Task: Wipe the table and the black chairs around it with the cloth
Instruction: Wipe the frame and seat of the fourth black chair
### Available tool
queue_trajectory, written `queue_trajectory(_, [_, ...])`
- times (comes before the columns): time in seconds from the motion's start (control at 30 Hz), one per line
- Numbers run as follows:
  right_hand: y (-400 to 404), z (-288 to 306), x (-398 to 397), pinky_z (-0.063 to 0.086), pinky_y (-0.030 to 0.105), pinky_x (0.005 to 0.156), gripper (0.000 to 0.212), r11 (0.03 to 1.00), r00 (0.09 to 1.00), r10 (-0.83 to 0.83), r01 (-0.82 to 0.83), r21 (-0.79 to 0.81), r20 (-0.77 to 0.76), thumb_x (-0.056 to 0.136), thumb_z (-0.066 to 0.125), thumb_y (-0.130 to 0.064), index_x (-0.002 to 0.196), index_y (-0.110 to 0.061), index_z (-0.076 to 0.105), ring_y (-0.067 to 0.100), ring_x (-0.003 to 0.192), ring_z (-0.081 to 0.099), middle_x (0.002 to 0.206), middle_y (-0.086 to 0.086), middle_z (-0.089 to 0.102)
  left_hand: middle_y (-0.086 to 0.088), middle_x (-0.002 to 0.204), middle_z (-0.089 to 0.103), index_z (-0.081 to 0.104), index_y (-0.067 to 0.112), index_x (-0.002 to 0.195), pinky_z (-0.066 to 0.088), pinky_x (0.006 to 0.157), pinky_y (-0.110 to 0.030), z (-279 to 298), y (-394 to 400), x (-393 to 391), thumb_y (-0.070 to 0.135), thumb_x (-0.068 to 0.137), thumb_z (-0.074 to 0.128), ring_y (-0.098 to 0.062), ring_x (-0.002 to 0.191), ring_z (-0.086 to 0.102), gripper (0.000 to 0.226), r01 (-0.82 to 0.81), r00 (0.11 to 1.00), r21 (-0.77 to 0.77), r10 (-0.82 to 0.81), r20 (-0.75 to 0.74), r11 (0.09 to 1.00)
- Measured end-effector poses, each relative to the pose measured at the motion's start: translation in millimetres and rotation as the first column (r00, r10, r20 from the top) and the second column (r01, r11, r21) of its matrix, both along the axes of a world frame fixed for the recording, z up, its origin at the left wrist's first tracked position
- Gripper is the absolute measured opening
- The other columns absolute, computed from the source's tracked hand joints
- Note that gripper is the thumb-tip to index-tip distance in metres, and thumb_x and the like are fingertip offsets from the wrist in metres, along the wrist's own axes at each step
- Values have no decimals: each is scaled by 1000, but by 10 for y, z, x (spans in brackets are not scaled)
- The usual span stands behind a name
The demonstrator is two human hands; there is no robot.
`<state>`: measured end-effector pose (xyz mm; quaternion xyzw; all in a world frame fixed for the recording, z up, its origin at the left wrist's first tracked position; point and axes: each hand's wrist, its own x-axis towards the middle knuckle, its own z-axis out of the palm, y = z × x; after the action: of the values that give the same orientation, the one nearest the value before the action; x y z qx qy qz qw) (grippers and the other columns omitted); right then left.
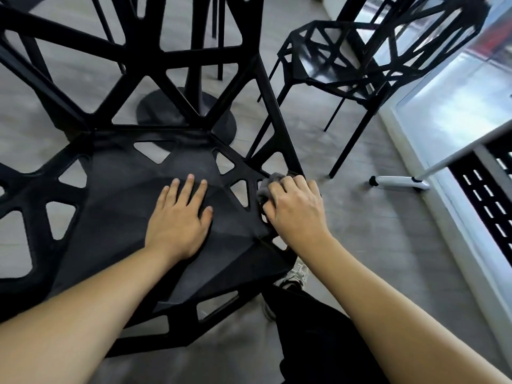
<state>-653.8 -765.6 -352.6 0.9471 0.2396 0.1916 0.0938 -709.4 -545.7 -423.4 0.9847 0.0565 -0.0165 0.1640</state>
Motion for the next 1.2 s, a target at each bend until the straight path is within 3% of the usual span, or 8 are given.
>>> queue_trajectory(0.13, [-15, 62, -91, 42, 42, 75, 32, 997, 997, -77, 76, -32, -28, 89, 48, -35, 86, -14, 72, 30, 85, 55, 83, 6, 66, -1, 168, 2, 6, 28, 161, 0, 126, -41, -39, -47, -24, 51, 103, 21, -26, 155, 0, 64, 5, 1000, 14, -5, -8, 1000])
queue_trajectory(0.27, [-187, 238, -214, 45, 39, 71, 24, 991, 993, -91, 98, 95, -70, 83, 55, -33, 80, -20, 74, 31, 78, 57, 74, 5, 65, -1, 168, -1, 3, 28, 161, -1, 126, -41, -28, -64, -21, 51, 102, 18, -26, 155, -3, 64, 0, 1000, 24, 1, -28, 1000])
queue_trajectory(0.5, [-548, 488, -289, 34, 36, 69, 26, 869, 878, -376, 445, 216, -297, 91, 48, -38, 86, -18, 63, 30, 84, 55, 82, 1, 59, 0, 168, -6, -1, 29, 160, -4, 125, -41, 0, -70, -12, 52, 102, 15, -25, 155, -7, 65, -5, 998, 29, 7, -58, 1000])
queue_trajectory(0.7, [-542, 508, -227, 42, 40, 86, 30, 656, 942, -295, 322, 683, -160, 95, 47, -39, 119, -22, 52, 28, 107, 51, 110, 5, 59, -1, 168, -5, -1, 28, 160, -4, 125, -41, -2, -78, -18, 51, 103, 15, -25, 155, -7, 64, -7, 999, 33, 9, -50, 999])
queue_trajectory(0.8, [-476, 243, -293, 36, 31, 101, 59, 756, 883, -63, 347, 555, -466, 94, 60, -39, 147, -33, 34, 17, 124, 43, 136, 0, 45, -1, 168, -4, 0, 28, 161, -3, 126, -41, -7, -64, -19, 51, 103, 15, -25, 155, -6, 64, 9, 999, 34, -8, -39, 999])
queue_trajectory(0.87, [-540, 151, -300, 35, 26, 101, 68, 746, 852, -26, 364, 558, -522, 95, 64, -41, 152, -35, 29, 10, 124, 43, 142, -5, 43, -1, 168, -5, -1, 28, 160, -3, 126, -42, -15, -75, -28, 51, 103, 14, -25, 155, -7, 64, 5, 999, 34, -4, -35, 999])
queue_trajectory(1.03, [-250, 143, 27, 38, 35, 78, 37, 733, 878, -336, 471, 490, -341, 95, 62, -38, 122, -17, 49, 31, 101, 61, 111, 5, 62, -4, 168, -2, 2, 26, 161, 0, 126, -43, -51, -95, -31, 50, 103, 14, -27, 155, -3, 64, 12, 1000, 63, -13, 2, 998])
queue_trajectory(1.2, [44, 100, 331, 48, 45, 83, 44, 787, 895, -417, 442, 430, -157, 94, 64, -34, 127, -10, 48, 34, 100, 63, 109, 11, 62, -5, 168, 2, 6, 25, 161, -1, 126, -44, -58, -141, 47, 49, 104, 19, -28, 155, 0, 63, 4, 1000, 49, -4, 11, 999])
